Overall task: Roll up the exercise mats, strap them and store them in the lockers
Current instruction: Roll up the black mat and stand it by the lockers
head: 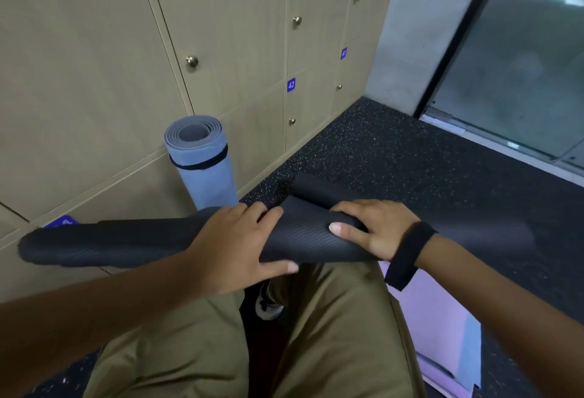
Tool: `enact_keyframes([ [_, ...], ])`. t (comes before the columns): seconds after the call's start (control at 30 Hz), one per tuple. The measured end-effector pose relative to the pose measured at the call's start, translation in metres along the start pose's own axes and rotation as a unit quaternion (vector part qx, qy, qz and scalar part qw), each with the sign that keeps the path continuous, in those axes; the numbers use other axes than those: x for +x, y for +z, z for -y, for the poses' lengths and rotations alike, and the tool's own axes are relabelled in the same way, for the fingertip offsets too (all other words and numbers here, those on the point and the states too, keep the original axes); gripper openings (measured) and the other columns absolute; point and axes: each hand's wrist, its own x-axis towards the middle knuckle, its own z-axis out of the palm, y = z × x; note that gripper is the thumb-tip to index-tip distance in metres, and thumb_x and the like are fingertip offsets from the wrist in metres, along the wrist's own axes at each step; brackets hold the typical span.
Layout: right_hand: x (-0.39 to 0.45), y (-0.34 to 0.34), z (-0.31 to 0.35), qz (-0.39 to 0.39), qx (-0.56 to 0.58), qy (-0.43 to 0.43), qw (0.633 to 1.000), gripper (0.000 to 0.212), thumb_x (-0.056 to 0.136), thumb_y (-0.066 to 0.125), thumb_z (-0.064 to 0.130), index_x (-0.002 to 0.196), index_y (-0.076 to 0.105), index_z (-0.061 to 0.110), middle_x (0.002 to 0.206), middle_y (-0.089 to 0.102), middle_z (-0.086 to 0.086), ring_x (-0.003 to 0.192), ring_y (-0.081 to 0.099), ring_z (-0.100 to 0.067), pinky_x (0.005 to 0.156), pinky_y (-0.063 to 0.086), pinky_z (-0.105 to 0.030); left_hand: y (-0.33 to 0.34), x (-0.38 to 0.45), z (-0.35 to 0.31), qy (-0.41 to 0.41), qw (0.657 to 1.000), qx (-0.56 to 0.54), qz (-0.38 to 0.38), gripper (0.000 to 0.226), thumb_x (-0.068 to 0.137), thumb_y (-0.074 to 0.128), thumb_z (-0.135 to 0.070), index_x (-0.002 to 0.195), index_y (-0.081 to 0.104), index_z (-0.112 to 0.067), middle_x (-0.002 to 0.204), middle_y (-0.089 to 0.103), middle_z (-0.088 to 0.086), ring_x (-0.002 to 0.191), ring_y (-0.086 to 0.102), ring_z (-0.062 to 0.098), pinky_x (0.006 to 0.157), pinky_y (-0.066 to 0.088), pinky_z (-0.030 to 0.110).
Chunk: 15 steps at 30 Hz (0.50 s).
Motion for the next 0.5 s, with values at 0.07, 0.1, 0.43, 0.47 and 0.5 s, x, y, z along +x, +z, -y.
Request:
enact_keyframes([
  [0.07,0.007,-0.001,-0.001,0.014,0.001,0.003,1.0,0.102,0.067,-0.01,0.098,0.13,0.051,0.045,0.118,0.064,0.013,0.107,0.06,-0.015,0.09,0.047,-0.038,0.01,0.0,0.004,-0.005,0.999,0.035,0.015,0.107,0.07,0.04,-0.098,0.136,0.055,-0.015,0.104,0.066,-0.001,0.081,0.065,0.02,0.064,0.054,0.036],
  [0.1,0.01,-0.001,-0.001,0.015,-0.004,0.005,1.0,0.102,0.068,-0.01,0.097,0.129,0.052,0.044,0.117,0.065,0.013,0.106,0.061,-0.015,0.09,0.048,-0.039,0.01,0.003,0.006,-0.014,0.999,0.035,0.026,0.107,0.066,0.043,-0.1,0.134,0.055,-0.018,0.102,0.066,-0.004,0.081,0.065,0.018,0.063,0.052,0.033],
  [0.43,0.01,0.011,-0.009,-0.066,-0.113,-0.036,0.991,0.105,0.074,0.024,0.098,0.15,0.043,0.027,0.136,0.057,0.0,0.12,0.054,-0.026,0.102,0.042,-0.045,-0.007,0.043,0.031,-0.112,0.949,-0.182,0.23,0.062,0.066,0.064,-0.09,0.101,0.052,-0.04,0.088,0.066,-0.015,0.083,0.062,0.005,0.084,0.052,0.034],
  [0.47,0.01,0.014,-0.01,-0.056,-0.123,-0.034,0.99,0.111,0.07,0.033,0.099,0.153,0.038,0.026,0.139,0.055,-0.001,0.123,0.053,-0.027,0.106,0.04,-0.046,-0.005,0.047,0.034,-0.117,0.942,-0.2,0.245,0.06,0.066,0.066,-0.089,0.098,0.054,-0.04,0.089,0.066,-0.016,0.084,0.062,0.004,0.086,0.052,0.034],
  [0.5,0.012,0.017,-0.01,-0.043,-0.124,-0.025,0.991,0.114,0.067,0.042,0.098,0.155,0.035,0.026,0.142,0.053,-0.001,0.127,0.051,-0.027,0.109,0.036,-0.045,-0.005,0.051,0.036,-0.12,0.934,-0.214,0.259,0.058,0.066,0.068,-0.088,0.096,0.056,-0.04,0.09,0.066,-0.018,0.086,0.062,0.004,0.088,0.052,0.034],
])
